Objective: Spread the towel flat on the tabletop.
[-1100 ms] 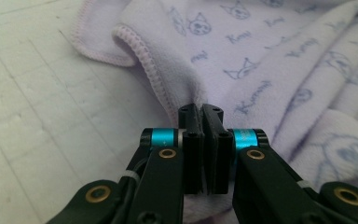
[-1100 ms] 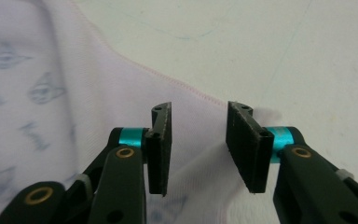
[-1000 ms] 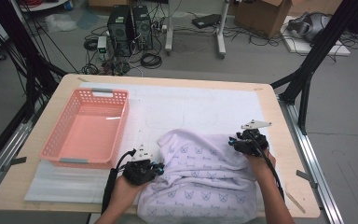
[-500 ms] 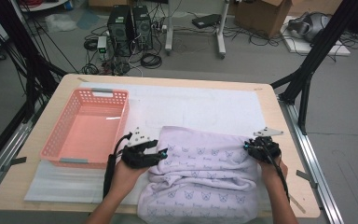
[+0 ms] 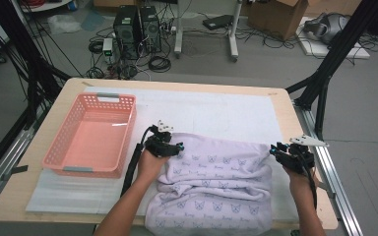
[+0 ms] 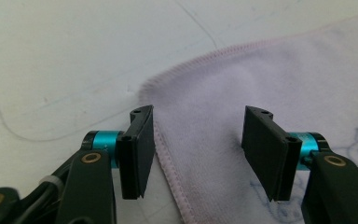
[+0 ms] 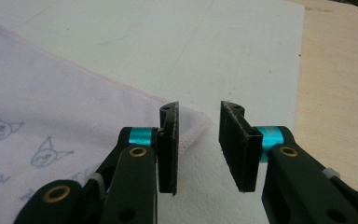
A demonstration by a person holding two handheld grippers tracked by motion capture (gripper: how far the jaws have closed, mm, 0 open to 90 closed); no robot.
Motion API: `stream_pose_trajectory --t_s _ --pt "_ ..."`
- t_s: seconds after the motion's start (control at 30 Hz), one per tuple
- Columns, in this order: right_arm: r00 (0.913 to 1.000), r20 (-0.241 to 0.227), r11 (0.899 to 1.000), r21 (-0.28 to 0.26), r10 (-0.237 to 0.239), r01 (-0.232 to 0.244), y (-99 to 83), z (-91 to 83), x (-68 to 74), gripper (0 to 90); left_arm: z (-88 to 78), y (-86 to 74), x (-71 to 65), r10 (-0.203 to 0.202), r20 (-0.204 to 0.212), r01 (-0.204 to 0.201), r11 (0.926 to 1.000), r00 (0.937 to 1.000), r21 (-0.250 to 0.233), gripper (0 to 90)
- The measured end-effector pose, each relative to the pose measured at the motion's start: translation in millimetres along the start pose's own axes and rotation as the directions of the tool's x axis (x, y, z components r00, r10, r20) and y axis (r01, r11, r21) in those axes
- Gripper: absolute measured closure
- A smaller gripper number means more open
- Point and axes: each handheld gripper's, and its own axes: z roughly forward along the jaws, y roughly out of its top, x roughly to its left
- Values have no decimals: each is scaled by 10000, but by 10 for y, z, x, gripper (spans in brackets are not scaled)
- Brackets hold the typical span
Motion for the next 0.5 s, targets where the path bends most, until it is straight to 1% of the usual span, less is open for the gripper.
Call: stream_pose_trajectory --t_s 0.03,0.07,0.1,0.13,0.17,0.23,0.27,0.3,0.33,0.37,0.43,0.47,0.5 --pt "10000 -15 10000 9 -2 2 -1 -3 -1 676 1 1 -33 300 -143 -300 9996 9994 6 455" --pt "10000 -30 10000 -3 -18 18 -2 -2 -2 675 -1 4 -50 331 18 -331 9994 9995 -40 523" --pt "10000 -60 10000 -2 -11 11 0 1 -4 675 -1 8 -68 442 29 -442 9990 9990 -42 627" --pt "10000 -85 10000 7 -40 40 1 9 -7 674 5 9 -84 530 152 -528 9986 9985 -87 716" --pt "9999 -114 10000 31 16 -16 3 19 0 674 10 12 -103 681 147 -680 9977 9976 -70 813" --pt "9998 -189 10000 35 -47 48 12 48 16 674 16 19 -97 506 151 -504 9987 9986 -97 832" --pt "9998 -193 10000 36 -61 62 15 58 27 674 16 19 -66 289 -7 -289 9994 9996 -165 835" --pt "9996 -257 9999 86 -134 136 21 73 41 674 11 20 -32 227 -200 -230 9996 9995 -149 838" --pt "9995 -276 9998 103 -141 144 23 82 50 674 5 18 19 -30 -432 20 9998 9991 -220 839" --pt "9994 -302 9998 114 -167 170 26 93 61 674 -8 14 96 -279 -779 251 9990 9966 -367 840" --pt "9992 -348 9997 157 -201 207 34 104 74 674 -41 7 198 -656 -1117 580 9959 9916 -695 840" --pt "9990 -387 9996 176 -204 211 40 107 75 673 -67 3 250 -790 -1205 687 9938 9896 -873 839" --pt "9989 -416 9996 182 -197 205 45 110 76 670 -90 -3 292 -890 -1188 772 9919 9889 -1006 838"
